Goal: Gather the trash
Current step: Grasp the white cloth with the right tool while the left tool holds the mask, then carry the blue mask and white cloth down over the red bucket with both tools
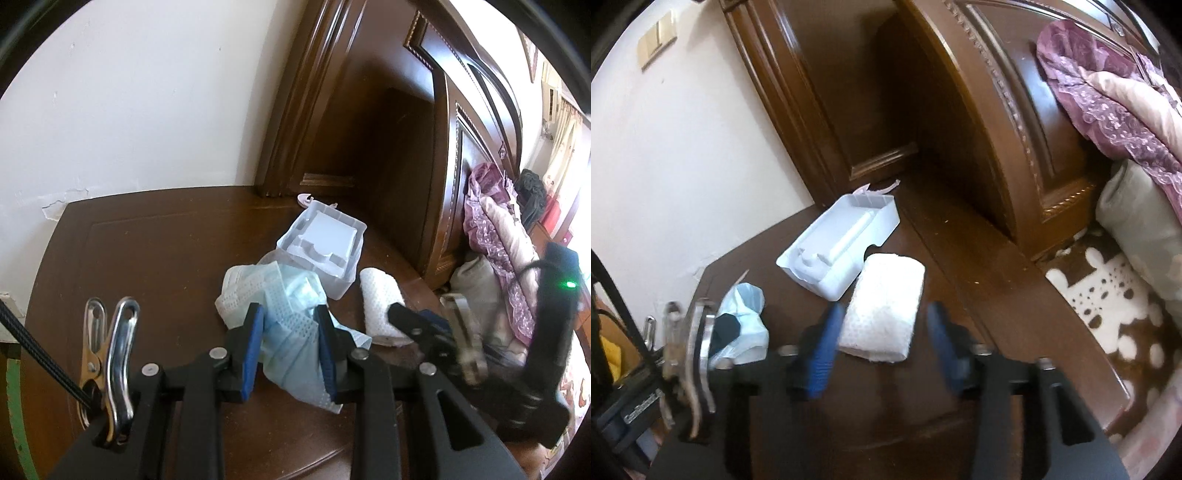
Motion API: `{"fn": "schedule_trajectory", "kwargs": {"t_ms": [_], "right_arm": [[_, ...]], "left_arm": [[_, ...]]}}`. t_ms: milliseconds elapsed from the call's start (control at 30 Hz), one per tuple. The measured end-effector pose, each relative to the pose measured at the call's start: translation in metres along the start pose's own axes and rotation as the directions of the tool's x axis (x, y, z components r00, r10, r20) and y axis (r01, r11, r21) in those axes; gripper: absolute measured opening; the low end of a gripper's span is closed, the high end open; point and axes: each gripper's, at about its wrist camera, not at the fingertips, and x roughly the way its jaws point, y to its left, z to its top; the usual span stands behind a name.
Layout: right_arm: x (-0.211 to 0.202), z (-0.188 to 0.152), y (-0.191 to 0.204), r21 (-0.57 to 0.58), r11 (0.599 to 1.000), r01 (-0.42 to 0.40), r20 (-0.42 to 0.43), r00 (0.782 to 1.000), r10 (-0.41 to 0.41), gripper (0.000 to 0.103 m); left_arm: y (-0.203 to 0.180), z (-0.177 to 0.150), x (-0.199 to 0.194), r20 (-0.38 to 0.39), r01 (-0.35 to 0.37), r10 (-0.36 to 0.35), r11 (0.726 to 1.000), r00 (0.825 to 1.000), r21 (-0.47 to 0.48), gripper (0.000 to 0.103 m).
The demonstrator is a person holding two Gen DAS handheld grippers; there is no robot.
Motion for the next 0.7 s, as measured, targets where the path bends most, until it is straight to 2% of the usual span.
{"fn": "schedule_trajectory", "kwargs": {"t_ms": [67, 167, 200, 233, 333, 400, 567, 700], "right_arm": [[0.014, 0.002, 0.003, -0.013, 1.0, 0.017, -0.03, 0.999, -0.017, 0.055], [0.02, 0.002, 0.009, -0.056, 0.997, 0.05, -0.022, 0.998, -0.051, 0.054], [0.02, 0.002, 0.01, -0.063, 0.996, 0.061, -0.021, 0.998, -0.063, 0.047], [0.02, 0.001, 0.01, -0.072, 0.994, 0.078, -0.018, 0.997, -0.079, 0.031], [0.014, -0.001, 0.002, -0.066, 0.996, 0.068, -0.009, 0.998, -0.069, 0.015], [0.0, -0.004, -0.005, -0.064, 0.994, 0.088, 0.023, 0.996, -0.087, 0.01], [-0.038, -0.011, -0.016, -0.092, 0.987, 0.128, 0.104, 0.988, -0.118, 0.009], [-0.072, -0.023, -0.025, -0.11, 0.981, 0.159, 0.155, 0.978, -0.141, 0.009]], "left_arm": [[0.0, 0.0, 0.0, -0.004, 0.004, -0.004, 1.0, 1.0, -0.001, 0.029], [0.0, 0.0, 0.0, -0.007, 0.008, -0.008, 1.0, 1.0, 0.002, 0.029], [0.0, 0.0, 0.0, -0.008, 0.009, -0.009, 1.0, 1.0, 0.002, 0.029], [0.0, 0.0, -0.001, -0.008, 0.01, -0.01, 1.0, 1.0, 0.002, 0.029], [0.001, -0.001, -0.002, -0.008, 0.017, -0.017, 1.0, 1.0, 0.002, 0.029], [0.0, -0.001, -0.004, -0.006, 0.021, -0.021, 1.0, 1.0, 0.007, 0.029], [-0.007, -0.003, -0.011, -0.001, 0.05, -0.05, 0.999, 0.999, 0.018, 0.029], [-0.018, -0.01, -0.021, 0.032, 0.059, -0.06, 0.997, 0.998, 0.044, 0.029]]}}
